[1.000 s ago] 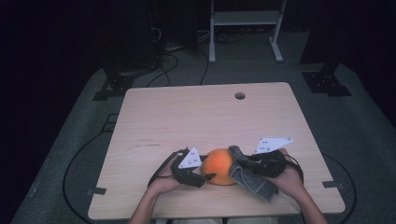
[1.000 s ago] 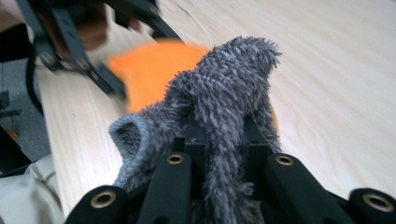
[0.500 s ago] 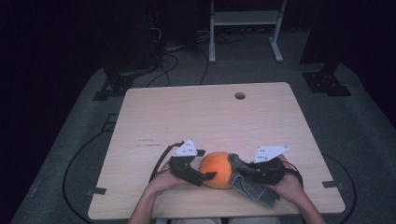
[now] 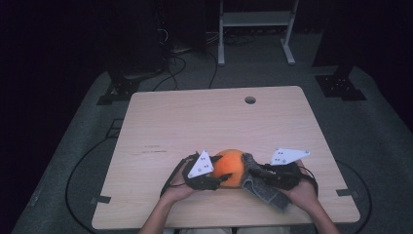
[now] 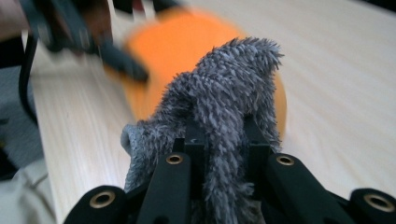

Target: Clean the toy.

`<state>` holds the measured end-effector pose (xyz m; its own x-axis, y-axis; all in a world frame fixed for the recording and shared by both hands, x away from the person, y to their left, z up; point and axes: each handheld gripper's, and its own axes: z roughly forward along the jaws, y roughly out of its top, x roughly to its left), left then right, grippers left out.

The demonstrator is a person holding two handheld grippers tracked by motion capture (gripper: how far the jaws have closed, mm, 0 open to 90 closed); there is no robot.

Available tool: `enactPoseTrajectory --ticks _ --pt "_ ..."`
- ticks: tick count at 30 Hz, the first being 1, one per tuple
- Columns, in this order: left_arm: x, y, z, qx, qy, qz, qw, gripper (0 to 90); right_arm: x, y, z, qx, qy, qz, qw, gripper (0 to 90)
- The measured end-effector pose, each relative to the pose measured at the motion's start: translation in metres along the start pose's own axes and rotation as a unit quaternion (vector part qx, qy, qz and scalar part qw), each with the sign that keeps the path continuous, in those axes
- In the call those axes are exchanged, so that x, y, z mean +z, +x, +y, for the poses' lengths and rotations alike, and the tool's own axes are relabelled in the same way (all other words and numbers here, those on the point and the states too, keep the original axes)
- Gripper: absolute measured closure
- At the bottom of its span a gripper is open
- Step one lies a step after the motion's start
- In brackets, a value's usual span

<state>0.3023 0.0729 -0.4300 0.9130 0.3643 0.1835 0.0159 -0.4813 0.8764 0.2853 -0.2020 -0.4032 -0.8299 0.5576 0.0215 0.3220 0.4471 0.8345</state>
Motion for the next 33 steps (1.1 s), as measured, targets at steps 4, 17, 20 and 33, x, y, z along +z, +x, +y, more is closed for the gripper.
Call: enactPoseTrajectory --ticks 4,17,20,33 --pt "-0.003 0.013 -0.005 -0.061 0.037 -0.028 0.997 18.7 0.02 0.01 0.003 -0.014 0.005 -0.006 0.9999 76.7" --pt "-0.004 0.017 -0.017 -0.099 0.047 -0.031 0.9935 21.5 0.019 -0.01 -0.023 0.028 0.03 -0.012 0.9991 76.9" --pt "-0.007 0.019 -0.02 -0.1 0.055 -0.032 0.9929 21.8 0.02 -0.017 -0.031 0.04 0.051 -0.027 0.9975 76.9" --pt "-0.01 0.02 -0.024 -0.095 0.069 -0.039 0.9924 22.0 0.026 -0.019 -0.034 0.058 0.059 -0.006 0.9966 76.6"
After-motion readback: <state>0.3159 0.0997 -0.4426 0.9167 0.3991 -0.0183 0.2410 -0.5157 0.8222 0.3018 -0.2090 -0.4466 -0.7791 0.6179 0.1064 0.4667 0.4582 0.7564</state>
